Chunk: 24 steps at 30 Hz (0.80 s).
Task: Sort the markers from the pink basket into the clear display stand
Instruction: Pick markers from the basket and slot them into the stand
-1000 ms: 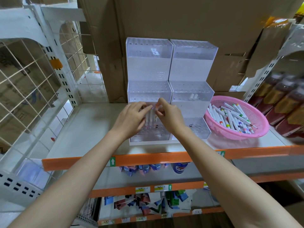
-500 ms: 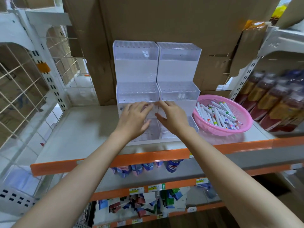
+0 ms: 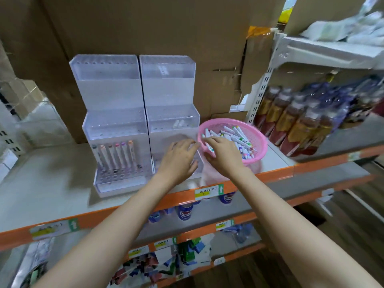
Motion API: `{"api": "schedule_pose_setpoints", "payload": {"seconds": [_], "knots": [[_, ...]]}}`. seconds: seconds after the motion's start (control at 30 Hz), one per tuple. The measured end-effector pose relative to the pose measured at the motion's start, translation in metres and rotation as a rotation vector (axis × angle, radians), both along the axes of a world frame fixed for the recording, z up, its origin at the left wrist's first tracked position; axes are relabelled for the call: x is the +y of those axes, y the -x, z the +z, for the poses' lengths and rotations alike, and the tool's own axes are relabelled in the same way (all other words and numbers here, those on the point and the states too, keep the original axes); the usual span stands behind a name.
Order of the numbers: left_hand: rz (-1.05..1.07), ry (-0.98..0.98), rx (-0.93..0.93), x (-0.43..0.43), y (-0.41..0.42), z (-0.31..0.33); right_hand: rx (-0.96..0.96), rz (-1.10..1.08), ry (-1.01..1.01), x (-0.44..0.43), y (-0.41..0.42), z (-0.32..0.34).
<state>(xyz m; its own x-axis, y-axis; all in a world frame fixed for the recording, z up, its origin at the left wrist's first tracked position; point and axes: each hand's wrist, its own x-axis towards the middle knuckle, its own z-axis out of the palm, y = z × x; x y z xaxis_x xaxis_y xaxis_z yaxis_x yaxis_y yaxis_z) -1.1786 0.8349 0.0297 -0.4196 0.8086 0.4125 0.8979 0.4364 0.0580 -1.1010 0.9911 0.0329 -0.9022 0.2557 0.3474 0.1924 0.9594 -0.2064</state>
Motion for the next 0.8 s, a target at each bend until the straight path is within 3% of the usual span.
{"api": "schedule_pose_setpoints", "payload": {"seconds": [0.23,0.37,0.57,0.8], "knots": [[-0.035,0.018,-0.04,0.075,-0.004,-0.006,-0.114,-0.066,0.023,0.064,-0.02,-0.003],[0.042,0.151,-0.069,0.109,0.0,-0.006,-0.193,-0.108,0.027,0.094,-0.018,-0.004],[0.235,0.32,-0.316,0.15,0.0,-0.001,-0.288,-0.14,0.151,0.118,0.002,-0.011],[0.174,0.349,-0.488,0.165,0.01,0.0,-0.286,-0.084,0.259,0.123,0.022,-0.01]]}}
